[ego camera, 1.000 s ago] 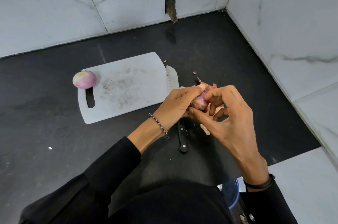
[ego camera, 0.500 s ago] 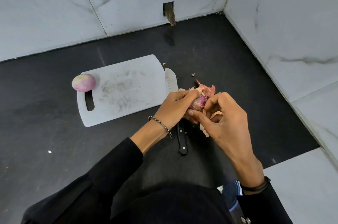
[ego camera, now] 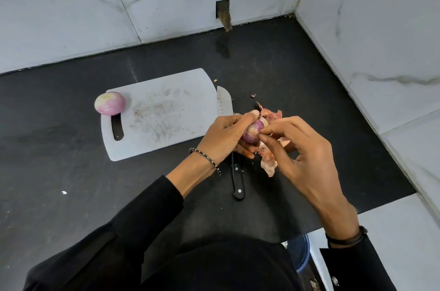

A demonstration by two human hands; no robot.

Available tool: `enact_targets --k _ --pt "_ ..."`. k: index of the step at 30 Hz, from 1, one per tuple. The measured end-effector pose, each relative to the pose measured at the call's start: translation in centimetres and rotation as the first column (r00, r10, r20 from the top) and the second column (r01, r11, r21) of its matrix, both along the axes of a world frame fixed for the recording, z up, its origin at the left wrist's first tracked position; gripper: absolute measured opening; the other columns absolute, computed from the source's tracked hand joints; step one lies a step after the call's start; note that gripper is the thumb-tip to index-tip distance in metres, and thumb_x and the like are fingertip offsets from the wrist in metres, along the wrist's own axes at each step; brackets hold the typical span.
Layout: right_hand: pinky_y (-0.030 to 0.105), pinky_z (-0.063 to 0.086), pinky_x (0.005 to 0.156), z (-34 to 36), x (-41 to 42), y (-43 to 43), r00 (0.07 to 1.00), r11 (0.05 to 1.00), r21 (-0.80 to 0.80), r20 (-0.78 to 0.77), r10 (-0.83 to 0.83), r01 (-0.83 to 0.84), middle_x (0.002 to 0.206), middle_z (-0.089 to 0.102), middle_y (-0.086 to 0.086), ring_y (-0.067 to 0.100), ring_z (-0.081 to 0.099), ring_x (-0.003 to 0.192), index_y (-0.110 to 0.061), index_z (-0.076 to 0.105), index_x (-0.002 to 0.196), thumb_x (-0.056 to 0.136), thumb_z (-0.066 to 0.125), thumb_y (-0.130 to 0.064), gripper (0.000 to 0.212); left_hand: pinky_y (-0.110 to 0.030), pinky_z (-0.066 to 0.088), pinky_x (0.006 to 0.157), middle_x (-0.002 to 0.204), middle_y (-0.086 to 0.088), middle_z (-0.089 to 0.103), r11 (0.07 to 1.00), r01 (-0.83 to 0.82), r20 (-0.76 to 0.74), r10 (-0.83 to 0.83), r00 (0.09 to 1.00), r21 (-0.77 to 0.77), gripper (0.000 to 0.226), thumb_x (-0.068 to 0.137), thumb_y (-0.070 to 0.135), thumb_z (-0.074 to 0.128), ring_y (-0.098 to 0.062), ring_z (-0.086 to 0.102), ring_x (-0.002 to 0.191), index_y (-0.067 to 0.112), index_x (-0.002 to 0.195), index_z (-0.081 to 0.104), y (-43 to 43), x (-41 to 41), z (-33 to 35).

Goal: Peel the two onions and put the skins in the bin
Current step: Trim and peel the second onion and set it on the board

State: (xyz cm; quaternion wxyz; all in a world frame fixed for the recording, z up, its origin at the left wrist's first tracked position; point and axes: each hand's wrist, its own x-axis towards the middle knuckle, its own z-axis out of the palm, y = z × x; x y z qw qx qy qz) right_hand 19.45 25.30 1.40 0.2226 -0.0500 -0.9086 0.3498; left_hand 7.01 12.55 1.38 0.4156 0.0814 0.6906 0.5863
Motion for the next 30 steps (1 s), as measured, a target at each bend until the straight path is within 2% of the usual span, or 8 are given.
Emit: enact_targets --k 7,10,12,17,20,22,26,30 --pt "0.038 0.055 0.063 -1.0 0.2 0.6 0.992 0.996 0.083 0.121 0.024 -0.034 0.111 0.054 -0.016 0.011 0.060 0.091 -0.022 0.065 0.106 0.094 0.070 -0.006 0.020 -0.028 0.057 0.051 0.068 -0.013 0.067 0.997 -0.076 0.151 0.078 0.985 -0.020 0.050 0.095 0.047 0.055 -0.015 0.059 0.049 0.000 0.112 0.062 0.1 -0.2 -0.1" --pt "0.041 0.055 0.063 -1.4 0.8 1.1 0.989 0.996 0.088 0.144 -0.042 0.030 0.109 0.055 -0.016 0.010 0.059 0.087 -0.023 0.065 0.108 0.100 0.062 -0.017 0.011 -0.027 0.052 0.047 0.078 -0.019 0.063 0.998 -0.063 0.213 0.060 0.975 0.007 0.051 0.095 0.049 0.055 -0.015 0.055 0.049 0.002 0.112 0.061 -0.1 -0.3 0.0" --pt "0.042 0.056 0.064 -1.5 0.9 1.2 0.983 0.989 0.109 0.143 -0.113 0.098 0.110 0.059 -0.014 0.010 0.061 0.087 -0.023 0.068 0.112 0.103 0.056 -0.027 0.016 -0.026 0.050 0.047 0.082 -0.021 0.060 0.998 -0.043 0.247 0.032 0.968 0.041 0.046 0.096 0.048 0.054 -0.015 0.053 0.049 0.004 0.108 0.059 -0.2 -0.4 0.1" --pt "0.028 0.055 0.062 -0.3 0.9 1.2 0.985 0.988 0.035 0.075 -0.156 0.153 0.095 0.066 -0.010 0.009 0.065 0.082 -0.018 0.075 0.101 0.094 0.074 -0.022 0.008 -0.024 0.046 0.045 0.074 -0.017 0.063 0.996 0.010 0.279 -0.034 0.960 0.087 0.041 0.099 0.043 0.050 -0.014 0.049 0.048 0.004 0.107 0.056 0.1 -0.4 0.5" --pt "0.021 0.055 0.071 0.6 0.7 0.5 0.988 0.988 -0.033 0.026 -0.152 0.153 0.099 0.068 -0.013 0.004 0.067 0.089 -0.018 0.073 0.110 0.096 0.070 -0.017 0.014 -0.024 0.044 0.045 0.070 -0.015 0.064 0.993 0.037 0.267 -0.065 0.961 0.110 0.041 0.099 0.043 0.049 -0.014 0.048 0.048 0.003 0.106 0.058 0.3 -0.4 0.5" --pt "0.020 0.055 0.076 0.9 0.5 0.2 0.993 0.992 -0.035 -0.010 -0.119 0.119 0.105 0.067 -0.014 0.003 0.066 0.093 -0.017 0.071 0.116 0.098 0.067 -0.020 0.019 -0.024 0.042 0.045 0.071 -0.015 0.060 0.991 0.048 0.245 -0.077 0.966 0.124 0.041 0.099 0.044 0.049 -0.014 0.046 0.049 0.004 0.100 0.059 0.3 -0.4 0.4" --pt "0.020 0.052 0.073 0.9 0.0 0.2 1.000 1.000 0.001 -0.016 -0.003 0.003 0.112 0.063 -0.003 0.012 0.064 0.091 -0.012 0.071 0.114 0.088 0.079 -0.033 0.034 -0.022 0.038 0.042 0.057 -0.006 0.053 0.992 0.090 0.145 -0.103 0.984 0.091 0.039 0.101 0.044 0.045 -0.013 0.041 0.046 0.010 0.087 0.059 0.2 -0.3 0.5" --pt "0.013 0.047 0.076 0.5 -0.4 0.0 1.000 1.000 -0.008 0.011 0.022 -0.022 0.109 0.060 -0.004 0.006 0.059 0.092 -0.014 0.068 0.109 0.082 0.081 -0.041 0.040 -0.022 0.034 0.043 0.047 -0.003 0.045 0.991 0.125 0.071 -0.128 0.989 0.044 0.041 0.101 0.044 0.042 -0.013 0.037 0.043 0.009 0.082 0.054 0.2 0.0 0.9"
